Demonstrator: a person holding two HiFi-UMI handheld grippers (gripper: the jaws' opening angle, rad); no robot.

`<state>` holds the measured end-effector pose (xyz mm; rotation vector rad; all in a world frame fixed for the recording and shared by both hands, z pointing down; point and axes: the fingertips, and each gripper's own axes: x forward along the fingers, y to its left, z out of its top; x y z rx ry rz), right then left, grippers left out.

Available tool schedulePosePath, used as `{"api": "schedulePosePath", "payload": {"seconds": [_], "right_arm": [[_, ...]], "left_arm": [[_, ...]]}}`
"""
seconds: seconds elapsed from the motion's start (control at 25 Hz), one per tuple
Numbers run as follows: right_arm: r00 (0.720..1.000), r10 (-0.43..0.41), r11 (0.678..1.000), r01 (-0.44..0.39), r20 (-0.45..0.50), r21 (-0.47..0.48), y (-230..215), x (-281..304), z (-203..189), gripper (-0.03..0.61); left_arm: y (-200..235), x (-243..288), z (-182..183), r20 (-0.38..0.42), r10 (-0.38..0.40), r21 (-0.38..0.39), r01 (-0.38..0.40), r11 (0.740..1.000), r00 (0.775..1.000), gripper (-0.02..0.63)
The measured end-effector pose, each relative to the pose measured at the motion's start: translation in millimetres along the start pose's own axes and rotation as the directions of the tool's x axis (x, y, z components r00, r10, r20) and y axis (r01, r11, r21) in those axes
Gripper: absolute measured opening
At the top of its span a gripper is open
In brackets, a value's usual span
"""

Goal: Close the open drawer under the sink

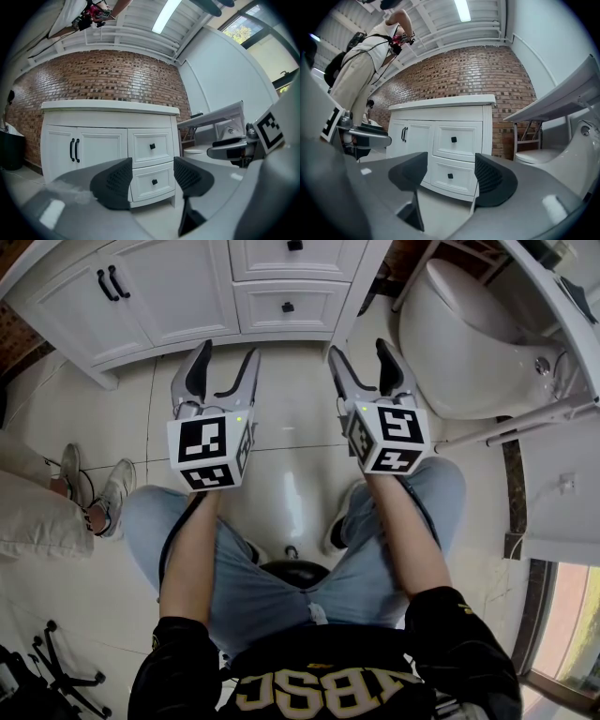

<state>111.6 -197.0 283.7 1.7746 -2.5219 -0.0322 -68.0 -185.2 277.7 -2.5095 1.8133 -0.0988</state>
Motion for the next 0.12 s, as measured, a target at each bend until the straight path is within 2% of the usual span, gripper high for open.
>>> {"api": "schedulePosePath", "payload": {"seconds": [0.12], "right_arm": [[1.0,0.001,1.0,-0.001,-0.001,-0.004,0.4,-0.9,0.3,0.322]], "left_arm": [[-0.8,0.1,0.2,0.002,-0.001,-0.001,0.001,1.0,1.0,0.276]]}}
